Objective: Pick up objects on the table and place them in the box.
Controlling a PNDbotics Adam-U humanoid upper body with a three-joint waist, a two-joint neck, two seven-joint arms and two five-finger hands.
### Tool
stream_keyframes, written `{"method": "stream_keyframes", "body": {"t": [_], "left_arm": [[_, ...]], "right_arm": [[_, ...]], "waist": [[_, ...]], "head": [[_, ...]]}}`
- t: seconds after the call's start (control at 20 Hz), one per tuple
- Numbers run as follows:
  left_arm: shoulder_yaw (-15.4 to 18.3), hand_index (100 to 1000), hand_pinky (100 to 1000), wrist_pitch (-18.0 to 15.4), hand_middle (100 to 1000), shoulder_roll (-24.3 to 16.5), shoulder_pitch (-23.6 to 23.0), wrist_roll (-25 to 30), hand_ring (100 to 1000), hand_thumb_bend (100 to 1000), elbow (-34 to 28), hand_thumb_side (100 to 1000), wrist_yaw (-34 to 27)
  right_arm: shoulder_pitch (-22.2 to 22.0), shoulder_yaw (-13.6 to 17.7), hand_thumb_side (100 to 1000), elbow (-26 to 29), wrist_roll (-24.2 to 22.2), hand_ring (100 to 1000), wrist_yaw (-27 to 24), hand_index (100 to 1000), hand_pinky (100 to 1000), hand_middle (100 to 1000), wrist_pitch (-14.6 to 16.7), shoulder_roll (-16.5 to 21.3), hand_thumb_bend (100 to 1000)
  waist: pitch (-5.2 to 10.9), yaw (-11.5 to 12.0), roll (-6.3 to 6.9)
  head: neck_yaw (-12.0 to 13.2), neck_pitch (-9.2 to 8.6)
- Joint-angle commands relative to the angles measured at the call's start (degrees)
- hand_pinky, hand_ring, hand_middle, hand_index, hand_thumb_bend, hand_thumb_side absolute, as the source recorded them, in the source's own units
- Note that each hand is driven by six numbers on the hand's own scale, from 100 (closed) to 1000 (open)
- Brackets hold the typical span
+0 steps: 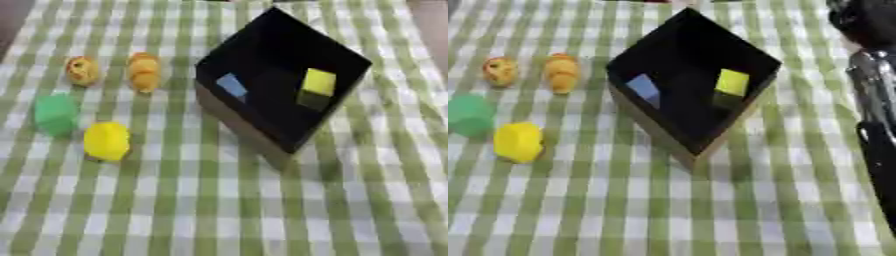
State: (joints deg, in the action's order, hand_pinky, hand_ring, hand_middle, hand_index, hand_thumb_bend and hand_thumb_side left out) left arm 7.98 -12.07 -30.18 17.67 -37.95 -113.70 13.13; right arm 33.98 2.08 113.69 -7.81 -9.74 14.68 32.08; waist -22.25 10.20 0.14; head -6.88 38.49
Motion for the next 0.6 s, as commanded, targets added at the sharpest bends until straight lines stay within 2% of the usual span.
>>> {"method": "stream_keyframes", "body": {"t": [0.05, 0.4, 0.6], "left_arm": [[0.4, 816, 779, 0.0, 733, -1.0, 0.3, 0.0, 797, 331, -0.9, 654, -0.3], [0.4, 817, 780, 0.1, 734, -1.3, 0.1, 0.2, 798, 330, -0.9, 655, -0.2], [0.1, 824, 785, 0.9, 740, -3.6, -1.3, 0.9, 803, 325, -0.9, 665, 0.6]], "right_arm": [[0.7, 0.2, 545, 0.9, 0.0, 838, -0.2, 865, 862, 659, 0.2, 1.6, 100], [0.6, 0.3, 545, 0.9, 0.0, 839, -0.2, 865, 862, 659, 0.1, 1.7, 100], [0.5, 0.3, 544, 0.9, 0.0, 839, -0.1, 865, 862, 659, 0.1, 1.8, 100]], "waist": [[1.31, 0.0, 0.14], [1.23, -0.1, 0.20], [1.17, 0.0, 0.26]], "head": [[-0.1, -0.45], [-0.1, -0.51], [-0.2, -0.40]]}}
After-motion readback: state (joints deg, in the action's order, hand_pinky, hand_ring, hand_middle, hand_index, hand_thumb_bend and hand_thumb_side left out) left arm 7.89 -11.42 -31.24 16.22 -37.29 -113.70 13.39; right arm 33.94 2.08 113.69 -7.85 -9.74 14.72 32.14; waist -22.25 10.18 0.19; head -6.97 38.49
